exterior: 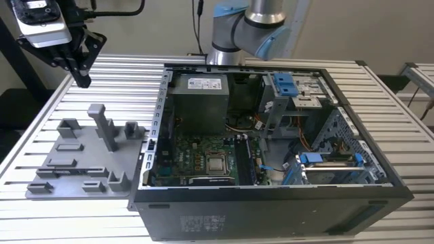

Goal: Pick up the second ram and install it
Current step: 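Reach for the second ram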

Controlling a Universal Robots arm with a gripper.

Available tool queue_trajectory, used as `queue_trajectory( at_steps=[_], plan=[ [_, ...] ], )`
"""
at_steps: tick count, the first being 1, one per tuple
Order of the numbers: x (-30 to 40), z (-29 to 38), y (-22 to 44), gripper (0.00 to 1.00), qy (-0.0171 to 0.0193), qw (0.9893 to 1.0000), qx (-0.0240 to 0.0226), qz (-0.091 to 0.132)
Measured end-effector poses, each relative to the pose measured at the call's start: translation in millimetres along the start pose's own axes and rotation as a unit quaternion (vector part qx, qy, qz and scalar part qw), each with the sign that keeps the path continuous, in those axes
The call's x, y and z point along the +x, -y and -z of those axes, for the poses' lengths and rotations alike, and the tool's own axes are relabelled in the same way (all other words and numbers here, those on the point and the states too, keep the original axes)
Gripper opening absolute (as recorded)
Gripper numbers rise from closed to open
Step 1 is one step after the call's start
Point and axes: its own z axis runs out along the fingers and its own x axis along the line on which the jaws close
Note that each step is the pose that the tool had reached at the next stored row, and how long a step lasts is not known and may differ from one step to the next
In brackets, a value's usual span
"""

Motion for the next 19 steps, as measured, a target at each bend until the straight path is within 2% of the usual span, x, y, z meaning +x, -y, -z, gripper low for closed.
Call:
queue_trajectory(
  at_steps=[11,19],
  plan=[
    [15.8,0.6,5.5,0.11,0.0002,1.0000,0.0000,0.000],
    [33.6,1.2,9.7,0.11,0.0011,1.0000,-0.0001,0.000]
  ],
)
